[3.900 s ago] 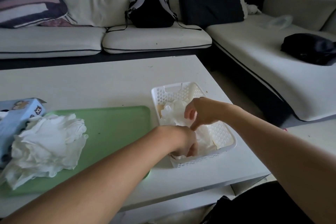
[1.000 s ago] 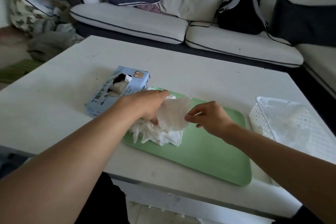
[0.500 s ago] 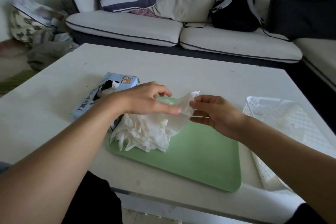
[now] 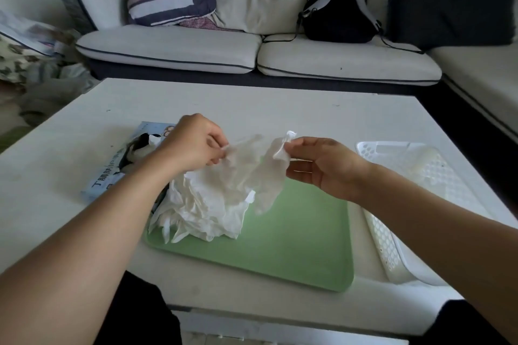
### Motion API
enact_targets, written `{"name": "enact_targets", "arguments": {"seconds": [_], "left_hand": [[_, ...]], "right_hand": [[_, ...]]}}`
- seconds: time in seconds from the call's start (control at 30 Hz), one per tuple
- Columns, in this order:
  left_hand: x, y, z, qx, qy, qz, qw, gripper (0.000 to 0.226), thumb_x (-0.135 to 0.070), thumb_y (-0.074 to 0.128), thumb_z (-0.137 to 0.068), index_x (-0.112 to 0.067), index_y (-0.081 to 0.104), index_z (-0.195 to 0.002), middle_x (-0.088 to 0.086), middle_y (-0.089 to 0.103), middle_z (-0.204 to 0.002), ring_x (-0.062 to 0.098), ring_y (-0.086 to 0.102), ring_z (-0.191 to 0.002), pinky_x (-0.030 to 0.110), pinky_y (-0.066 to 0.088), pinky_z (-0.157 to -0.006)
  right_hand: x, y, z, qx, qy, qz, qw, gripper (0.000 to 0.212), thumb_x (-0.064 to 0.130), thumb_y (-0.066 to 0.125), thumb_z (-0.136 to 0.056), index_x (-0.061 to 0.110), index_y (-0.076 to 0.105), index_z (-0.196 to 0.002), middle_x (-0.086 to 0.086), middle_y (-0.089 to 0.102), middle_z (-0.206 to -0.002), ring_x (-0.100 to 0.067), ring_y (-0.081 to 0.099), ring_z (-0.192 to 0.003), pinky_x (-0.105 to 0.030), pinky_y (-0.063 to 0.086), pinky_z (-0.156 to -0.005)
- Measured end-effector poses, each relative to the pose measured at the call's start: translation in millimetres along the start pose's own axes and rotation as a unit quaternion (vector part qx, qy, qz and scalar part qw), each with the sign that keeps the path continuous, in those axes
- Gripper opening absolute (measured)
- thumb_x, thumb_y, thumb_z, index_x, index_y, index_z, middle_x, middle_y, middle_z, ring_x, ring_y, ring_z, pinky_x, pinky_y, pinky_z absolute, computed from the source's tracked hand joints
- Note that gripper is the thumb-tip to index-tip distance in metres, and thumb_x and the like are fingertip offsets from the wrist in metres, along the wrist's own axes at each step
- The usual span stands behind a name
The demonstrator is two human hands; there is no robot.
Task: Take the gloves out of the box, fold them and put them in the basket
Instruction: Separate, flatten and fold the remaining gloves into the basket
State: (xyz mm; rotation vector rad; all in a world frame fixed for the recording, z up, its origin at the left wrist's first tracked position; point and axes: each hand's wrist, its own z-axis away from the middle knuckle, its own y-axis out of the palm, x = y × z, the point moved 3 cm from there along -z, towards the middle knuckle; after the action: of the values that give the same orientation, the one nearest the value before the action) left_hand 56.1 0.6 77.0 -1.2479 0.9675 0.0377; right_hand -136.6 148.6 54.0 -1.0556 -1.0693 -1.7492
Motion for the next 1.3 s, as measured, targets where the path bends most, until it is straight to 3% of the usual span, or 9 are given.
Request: {"name": "enact_targets", "arguments": {"seconds": [0.37, 0.47, 0.6, 0.7, 0.8, 0.9, 1.0, 1.13, 1.3], "left_hand": [[32.7, -30.6, 7.3, -0.076, -0.088, -0.273, 0.955, 0.039, -0.033, 0.074, -0.08, -0.025, 0.067, -0.118, 0.006, 0.061, -0.12, 0.032, 0.058, -0.105, 0.033, 0.042, -0.079], [0.4, -20.4, 17.9, -0.071, 0.021, -0.128, 0.989, 0.061, -0.063, 0.07, -0.073, -0.026, 0.067, -0.122, -0.005, 0.059, -0.124, 0.019, 0.057, -0.116, 0.035, 0.046, -0.091], [-55.0, 29.0, 42.7, 0.191, 0.102, 0.219, 0.951, 0.08, -0.059, 0.082, -0.067, -0.022, 0.058, -0.134, -0.012, 0.067, -0.129, 0.003, 0.063, -0.119, 0.026, 0.052, -0.1], [-73.1, 57.0, 42.8, 0.108, 0.12, 0.276, 0.947, 0.034, -0.015, 0.078, -0.087, -0.02, 0.067, -0.119, -0.008, 0.075, -0.104, 0.008, 0.071, -0.1, 0.028, 0.056, -0.091], [-71.9, 59.0, 32.1, 0.049, 0.044, 0.335, 0.94, 0.012, -0.011, 0.066, -0.096, -0.017, 0.075, -0.102, 0.011, 0.076, -0.102, 0.018, 0.068, -0.091, 0.043, 0.055, -0.09], [-73.4, 51.9, 26.7, 0.085, -0.011, 0.404, 0.911, 0.016, -0.015, 0.058, -0.102, -0.014, 0.074, -0.102, 0.016, 0.074, -0.11, 0.027, 0.07, -0.095, 0.044, 0.054, -0.093], [-77.6, 51.6, 27.6, 0.142, 0.015, 0.386, 0.911, 0.02, -0.018, 0.065, -0.098, -0.002, 0.072, -0.107, 0.018, 0.075, -0.106, 0.029, 0.071, -0.095, 0.041, 0.056, -0.089], [-74.9, 52.9, 25.4, 0.121, 0.034, 0.349, 0.929, 0.002, -0.013, 0.078, -0.086, -0.013, 0.077, -0.088, 0.008, 0.075, -0.09, 0.022, 0.071, -0.086, 0.036, 0.053, -0.083], [-72.5, 44.6, 24.8, 0.157, -0.022, 0.411, 0.898, 0.044, -0.022, 0.082, -0.07, -0.004, 0.072, -0.108, 0.014, 0.077, -0.103, 0.03, 0.075, -0.097, 0.037, 0.062, -0.083]], "right_hand": [[40.2, -19.6, 15.7, 0.009, -0.051, -0.063, 0.997, 0.019, 0.016, 0.052, -0.1, 0.008, 0.062, -0.114, -0.01, 0.07, -0.105, -0.021, 0.07, -0.087, -0.033, 0.059, -0.084], [39.7, -11.5, 20.2, 0.001, -0.068, -0.062, 0.996, 0.015, 0.012, 0.058, -0.095, 0.005, 0.066, -0.106, -0.01, 0.07, -0.101, -0.02, 0.071, -0.085, -0.03, 0.06, -0.081], [27.6, 6.2, 23.9, 0.025, -0.084, -0.041, 0.995, 0.022, 0.008, 0.057, -0.096, -0.006, 0.066, -0.11, -0.02, 0.07, -0.107, -0.026, 0.07, -0.097, -0.031, 0.059, -0.085], [23.2, 12.7, 32.6, 0.096, -0.06, 0.028, 0.993, 0.028, 0.007, 0.054, -0.098, -0.008, 0.063, -0.12, -0.024, 0.068, -0.115, -0.029, 0.069, -0.103, -0.035, 0.058, -0.09], [42.7, -4.4, 37.0, 0.003, -0.136, 0.186, 0.973, 0.021, 0.002, 0.065, -0.092, 0.002, 0.069, -0.113, -0.014, 0.074, -0.109, -0.023, 0.071, -0.095, -0.039, 0.059, -0.085], [53.1, -26.5, 34.2, -0.072, -0.162, 0.246, 0.953, 0.037, 0.02, 0.082, -0.081, 0.013, 0.068, -0.115, -0.002, 0.073, -0.111, -0.013, 0.07, -0.098, -0.038, 0.056, -0.085], [34.9, -22.9, 34.0, 0.066, -0.051, 0.216, 0.973, 0.053, 0.034, 0.079, -0.079, 0.011, 0.065, -0.125, -0.007, 0.07, -0.122, -0.021, 0.066, -0.115, -0.038, 0.051, -0.1], [29.7, -13.6, 30.5, 0.054, -0.056, 0.16, 0.984, 0.039, 0.019, 0.074, -0.086, -0.004, 0.068, -0.116, -0.015, 0.073, -0.112, -0.029, 0.07, -0.103, -0.034, 0.056, -0.089], [39.0, -15.0, 34.9, 0.12, -0.005, 0.116, 0.986, 0.034, 0.011, 0.065, -0.09, -0.004, 0.065, -0.122, -0.017, 0.07, -0.117, -0.029, 0.069, -0.107, -0.035, 0.056, -0.089]]}}
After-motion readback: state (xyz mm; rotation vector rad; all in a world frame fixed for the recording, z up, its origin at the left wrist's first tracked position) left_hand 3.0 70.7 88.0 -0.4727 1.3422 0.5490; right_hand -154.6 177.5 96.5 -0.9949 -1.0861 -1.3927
